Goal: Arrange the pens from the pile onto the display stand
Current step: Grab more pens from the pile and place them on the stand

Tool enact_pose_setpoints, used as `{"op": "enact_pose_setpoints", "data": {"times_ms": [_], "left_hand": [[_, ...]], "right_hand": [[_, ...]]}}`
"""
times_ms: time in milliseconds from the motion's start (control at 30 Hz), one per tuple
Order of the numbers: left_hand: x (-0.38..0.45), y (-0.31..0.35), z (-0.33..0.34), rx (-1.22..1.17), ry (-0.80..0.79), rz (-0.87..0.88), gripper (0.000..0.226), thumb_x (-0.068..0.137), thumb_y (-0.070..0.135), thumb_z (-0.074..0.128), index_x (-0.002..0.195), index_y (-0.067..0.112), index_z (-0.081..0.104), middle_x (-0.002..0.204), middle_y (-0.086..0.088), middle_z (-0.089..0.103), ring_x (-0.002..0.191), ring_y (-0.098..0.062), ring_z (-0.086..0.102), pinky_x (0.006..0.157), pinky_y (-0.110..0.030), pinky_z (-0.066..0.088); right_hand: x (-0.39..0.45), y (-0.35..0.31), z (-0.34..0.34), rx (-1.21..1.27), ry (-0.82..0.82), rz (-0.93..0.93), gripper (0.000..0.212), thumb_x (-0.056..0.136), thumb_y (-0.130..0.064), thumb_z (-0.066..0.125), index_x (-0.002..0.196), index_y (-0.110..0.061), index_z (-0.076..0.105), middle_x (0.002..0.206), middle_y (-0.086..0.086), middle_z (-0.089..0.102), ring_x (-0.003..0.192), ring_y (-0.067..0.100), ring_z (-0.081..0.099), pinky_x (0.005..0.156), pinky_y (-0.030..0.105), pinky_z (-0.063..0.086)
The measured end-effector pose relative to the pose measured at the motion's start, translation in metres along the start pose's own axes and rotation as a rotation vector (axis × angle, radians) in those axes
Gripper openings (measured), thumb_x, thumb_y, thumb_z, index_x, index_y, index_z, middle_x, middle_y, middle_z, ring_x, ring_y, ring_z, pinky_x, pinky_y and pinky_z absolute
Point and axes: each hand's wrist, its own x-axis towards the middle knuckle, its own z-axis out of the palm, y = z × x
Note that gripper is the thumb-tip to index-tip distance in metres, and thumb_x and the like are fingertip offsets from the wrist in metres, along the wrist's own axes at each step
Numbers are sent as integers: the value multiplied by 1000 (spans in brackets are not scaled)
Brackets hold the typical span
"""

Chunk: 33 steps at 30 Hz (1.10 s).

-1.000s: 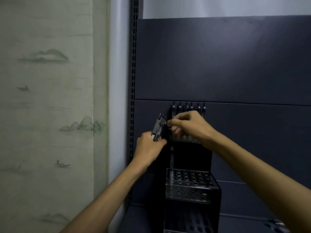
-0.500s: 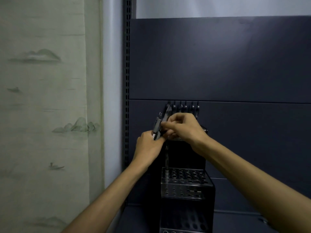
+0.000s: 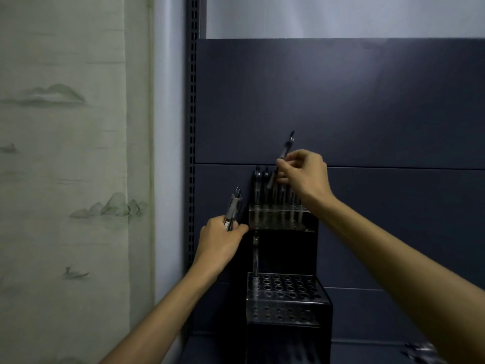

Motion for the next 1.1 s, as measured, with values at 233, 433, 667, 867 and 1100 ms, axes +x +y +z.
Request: {"op": "enact_pose_setpoints", "data": {"times_ms": [233,433,667,867,1100], "left_hand": [[1,-3,-4,11,8,15,36,84,15,70,58,20,46,49,5,44,48,-15,42,52,-31,39],[0,-3,-3,45,-5,32,35,84,14,69,59,18,45,48,6,42,46,-12,41,50,-27,39],[1,-3,-5,69,8,28,32,82,16,70,59,18,48,50,6,45,49,-13,44,51,-29,42],[0,-2,-4,86,-4,28,31,83,16,69,60,18,48,51,5,46,49,-12,45,51,-29,42],[3,1,-2,76,1,13,35,82,14,69,56,19,46,47,8,43,46,-10,43,51,-29,41]], "right_hand": [[11,25,7,-263,-36,-139,25,90,-27,74,105,-6,72,89,4,74,80,15,72,79,40,62],[12,25,11,-271,-67,-161,26,90,-26,75,105,-5,72,91,6,75,81,15,72,77,39,63],[10,29,16,-347,-117,-135,18,89,-24,77,97,-8,73,86,6,74,80,15,71,79,40,62],[0,32,18,-492,-198,-131,16,87,-28,78,89,-12,74,81,1,73,80,12,68,78,27,56],[-8,35,16,-545,-246,-74,17,89,-30,76,78,-18,69,74,-5,66,81,12,65,83,30,54]]}}
